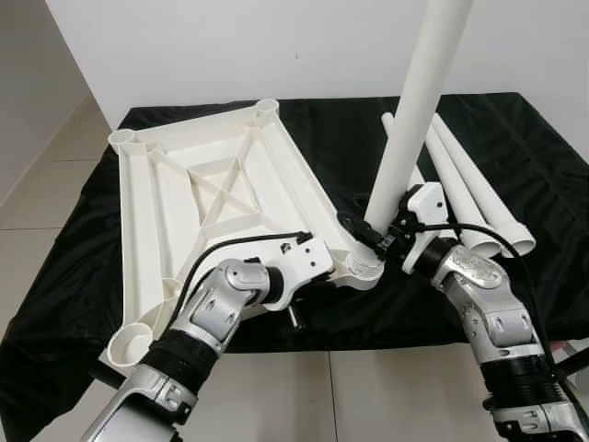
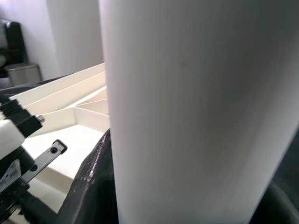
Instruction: Building children table
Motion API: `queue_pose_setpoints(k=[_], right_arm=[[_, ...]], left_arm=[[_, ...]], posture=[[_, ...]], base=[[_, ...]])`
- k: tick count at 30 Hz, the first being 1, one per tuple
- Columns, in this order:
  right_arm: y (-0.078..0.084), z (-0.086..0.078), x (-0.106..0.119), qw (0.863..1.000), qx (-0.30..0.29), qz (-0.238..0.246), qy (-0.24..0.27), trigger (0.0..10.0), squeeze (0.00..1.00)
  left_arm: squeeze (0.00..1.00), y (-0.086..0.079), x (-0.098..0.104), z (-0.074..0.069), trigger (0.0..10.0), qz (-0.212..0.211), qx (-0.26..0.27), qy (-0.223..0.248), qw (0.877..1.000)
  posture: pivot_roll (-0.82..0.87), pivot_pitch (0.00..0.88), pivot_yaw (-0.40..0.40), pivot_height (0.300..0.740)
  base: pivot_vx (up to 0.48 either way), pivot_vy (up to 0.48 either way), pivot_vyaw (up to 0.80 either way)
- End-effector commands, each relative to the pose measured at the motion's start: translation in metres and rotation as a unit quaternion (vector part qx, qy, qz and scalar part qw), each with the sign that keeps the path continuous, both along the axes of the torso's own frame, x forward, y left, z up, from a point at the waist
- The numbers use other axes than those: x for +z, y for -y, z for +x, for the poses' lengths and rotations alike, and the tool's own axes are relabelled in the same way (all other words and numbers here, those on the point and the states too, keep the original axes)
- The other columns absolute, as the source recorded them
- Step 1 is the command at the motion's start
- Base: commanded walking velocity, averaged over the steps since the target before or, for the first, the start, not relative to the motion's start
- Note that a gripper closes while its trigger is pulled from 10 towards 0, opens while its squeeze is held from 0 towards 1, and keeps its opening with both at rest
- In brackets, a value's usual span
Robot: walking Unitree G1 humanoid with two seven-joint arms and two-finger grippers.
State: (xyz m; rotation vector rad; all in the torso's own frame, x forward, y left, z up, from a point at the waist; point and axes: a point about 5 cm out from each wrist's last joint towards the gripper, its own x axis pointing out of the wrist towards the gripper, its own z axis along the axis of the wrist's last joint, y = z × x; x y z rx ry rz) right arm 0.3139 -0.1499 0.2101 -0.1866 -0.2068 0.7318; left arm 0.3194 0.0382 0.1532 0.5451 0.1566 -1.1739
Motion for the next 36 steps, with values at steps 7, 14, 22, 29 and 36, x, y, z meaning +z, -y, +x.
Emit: queue_pose_setpoints(k=[7, 14, 22, 29, 36], right_arm=[[-0.001, -0.004, -0.027, 0.998, -0.032, -0.005, -0.06, 10.0, 0.0], [-0.006, -0.007, -0.026, 0.998, -0.044, 0.001, -0.052, 10.0, 0.0], [-0.016, -0.01, -0.025, 0.997, -0.059, 0.008, -0.043, 10.0, 0.0], [-0.021, -0.011, -0.023, 0.996, -0.08, 0.023, -0.039, 10.0, 0.0], [-0.028, -0.013, -0.023, 0.992, -0.112, 0.038, -0.033, 10.0, 0.0]], left_arm=[[0.0, -0.005, 0.005, 0.004, 10.0, -0.018, 0.047, 0.032, 0.998], [0.0, -0.004, 0.006, 0.005, 10.0, -0.019, 0.047, 0.032, 0.998], [0.0, -0.004, 0.007, 0.006, 10.0, -0.02, 0.048, 0.033, 0.998], [0.0, -0.005, 0.008, 0.006, 10.0, -0.021, 0.051, 0.034, 0.998], [0.0, -0.006, 0.008, 0.006, 10.0, -0.021, 0.052, 0.034, 0.998]], posture=[[-0.12, 0.107, 0.071, 0.74], [-0.12, 0.11, 0.072, 0.74], [-0.12, 0.117, 0.073, 0.74], [-0.12, 0.12, 0.072, 0.74], [-0.12, 0.127, 0.072, 0.74]], base=[[0.0, 0.0, 0.0], [0.0, 0.0, 0.0], [0.0, 0.0, 0.0], [0.0, 0.0, 0.0], [0.0, 0.0, 0.0]])
